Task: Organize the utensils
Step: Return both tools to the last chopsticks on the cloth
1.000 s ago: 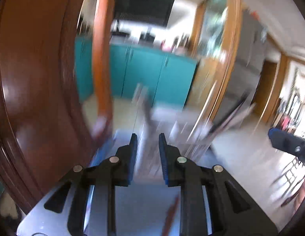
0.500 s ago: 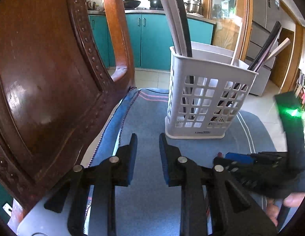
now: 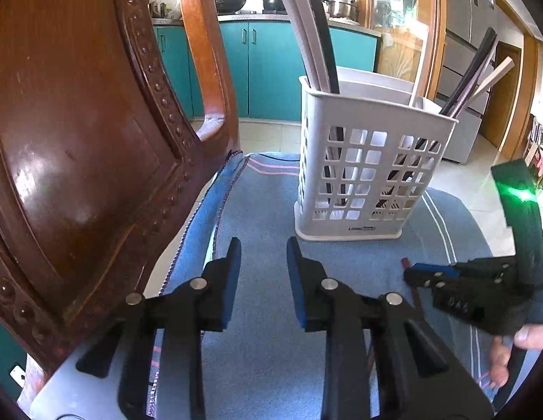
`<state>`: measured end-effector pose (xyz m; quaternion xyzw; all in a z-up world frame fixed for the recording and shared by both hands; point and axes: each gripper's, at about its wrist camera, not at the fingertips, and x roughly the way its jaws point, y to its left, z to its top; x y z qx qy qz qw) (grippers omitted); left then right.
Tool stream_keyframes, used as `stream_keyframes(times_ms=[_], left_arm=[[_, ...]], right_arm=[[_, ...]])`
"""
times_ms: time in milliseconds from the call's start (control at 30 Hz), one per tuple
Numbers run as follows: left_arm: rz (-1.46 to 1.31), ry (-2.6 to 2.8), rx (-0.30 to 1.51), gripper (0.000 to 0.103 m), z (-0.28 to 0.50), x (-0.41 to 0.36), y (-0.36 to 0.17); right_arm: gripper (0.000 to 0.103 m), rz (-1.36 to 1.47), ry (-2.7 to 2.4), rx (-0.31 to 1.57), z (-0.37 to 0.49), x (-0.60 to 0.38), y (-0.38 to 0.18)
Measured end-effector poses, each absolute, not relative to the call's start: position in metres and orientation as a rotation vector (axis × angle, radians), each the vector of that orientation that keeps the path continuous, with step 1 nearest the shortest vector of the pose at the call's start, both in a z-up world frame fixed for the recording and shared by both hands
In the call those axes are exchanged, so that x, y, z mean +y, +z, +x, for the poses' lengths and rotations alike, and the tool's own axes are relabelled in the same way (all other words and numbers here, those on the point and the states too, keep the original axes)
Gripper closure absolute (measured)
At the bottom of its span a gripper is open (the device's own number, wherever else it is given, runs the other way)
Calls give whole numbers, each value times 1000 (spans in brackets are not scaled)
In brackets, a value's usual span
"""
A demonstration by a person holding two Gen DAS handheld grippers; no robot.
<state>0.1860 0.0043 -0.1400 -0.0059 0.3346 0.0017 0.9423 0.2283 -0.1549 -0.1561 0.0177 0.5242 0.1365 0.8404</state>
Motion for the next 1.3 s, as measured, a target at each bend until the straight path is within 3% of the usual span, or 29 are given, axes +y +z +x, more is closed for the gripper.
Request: stream_keyframes(times_ms=[167, 300, 667, 767, 933, 1300], left_arm=[[4, -42, 728, 62, 189, -2, -148], [-18, -168, 820, 58, 194, -11, -160], [149, -336, 902, 58, 178, -65, -187], [159, -332, 931, 70, 181, -68, -196], [162, -315, 940, 73, 183, -67, -201], [165, -266, 936, 73, 191, -50, -200]], right_arm=[[93, 4, 261, 1100, 232, -167, -152], [92, 25, 290, 1084, 228, -168, -148], [83, 75, 239, 1065, 231, -188, -143], [79, 75, 238, 1065, 231, -189, -144], [77, 72, 236, 1066, 230, -189, -147], [75, 59, 233, 1070, 227, -186, -150]])
